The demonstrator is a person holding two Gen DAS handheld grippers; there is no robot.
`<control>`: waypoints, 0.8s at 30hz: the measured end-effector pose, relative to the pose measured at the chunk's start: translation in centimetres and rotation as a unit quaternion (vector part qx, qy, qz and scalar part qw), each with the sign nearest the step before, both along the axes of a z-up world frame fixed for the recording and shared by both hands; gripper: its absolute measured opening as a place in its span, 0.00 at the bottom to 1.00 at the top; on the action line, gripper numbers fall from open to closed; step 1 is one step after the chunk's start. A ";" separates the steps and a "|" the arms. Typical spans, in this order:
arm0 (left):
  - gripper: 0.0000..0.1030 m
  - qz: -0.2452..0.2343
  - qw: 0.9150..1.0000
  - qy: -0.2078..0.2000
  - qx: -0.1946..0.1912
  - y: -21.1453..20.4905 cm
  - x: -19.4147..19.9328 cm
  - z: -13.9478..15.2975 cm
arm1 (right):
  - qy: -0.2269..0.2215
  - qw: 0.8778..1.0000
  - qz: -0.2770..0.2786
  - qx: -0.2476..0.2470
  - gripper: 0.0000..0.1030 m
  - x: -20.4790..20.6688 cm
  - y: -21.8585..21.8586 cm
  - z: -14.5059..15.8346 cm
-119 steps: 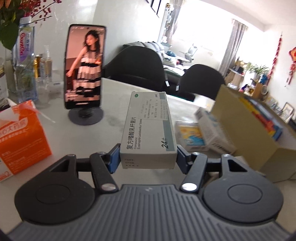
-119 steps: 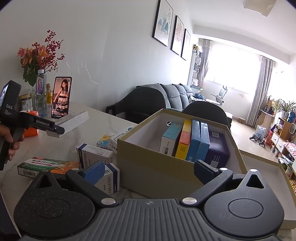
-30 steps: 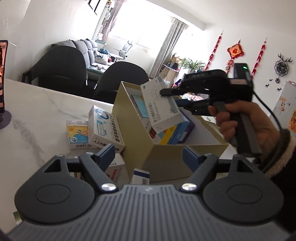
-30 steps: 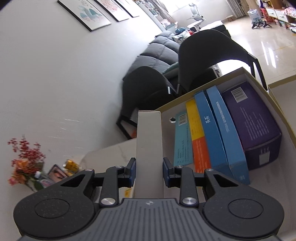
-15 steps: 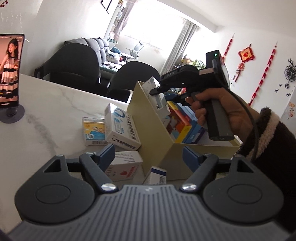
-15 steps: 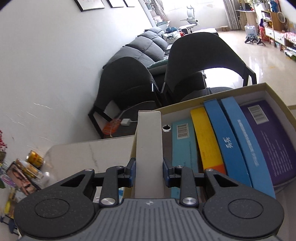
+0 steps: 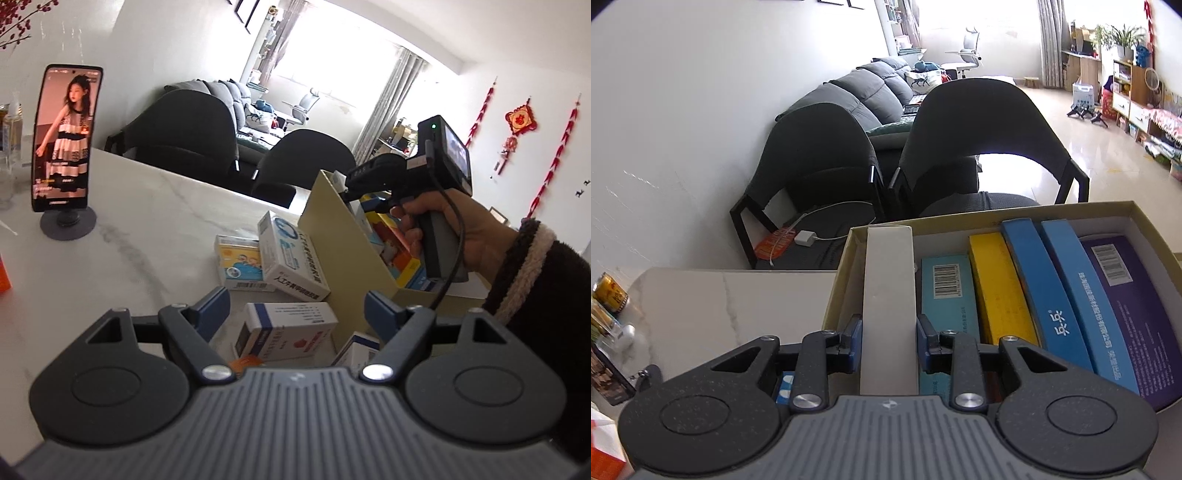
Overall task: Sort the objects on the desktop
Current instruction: 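Lower the white box into the tall box and open the right tool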
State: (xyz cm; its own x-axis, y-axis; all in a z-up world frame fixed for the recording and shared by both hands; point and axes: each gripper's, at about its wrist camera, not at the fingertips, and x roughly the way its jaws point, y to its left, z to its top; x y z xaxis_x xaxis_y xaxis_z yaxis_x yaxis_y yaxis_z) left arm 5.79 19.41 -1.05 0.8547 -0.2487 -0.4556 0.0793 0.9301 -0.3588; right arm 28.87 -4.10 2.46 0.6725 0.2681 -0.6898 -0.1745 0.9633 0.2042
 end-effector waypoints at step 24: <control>0.79 0.000 1.000 -0.003 -0.025 1.4 -1.4 0.5 | -0.052 0.998 0.018 0.037 0.42 -3.2 -3.5 3.2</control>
State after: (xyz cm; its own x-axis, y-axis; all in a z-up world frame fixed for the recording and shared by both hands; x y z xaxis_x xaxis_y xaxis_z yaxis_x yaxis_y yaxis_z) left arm 4.42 20.77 -0.57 0.8579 -0.2712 -0.4365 0.0820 0.9107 -0.4048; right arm 25.66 -7.61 5.67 0.7289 0.3413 -0.5935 -0.2326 0.9387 0.2543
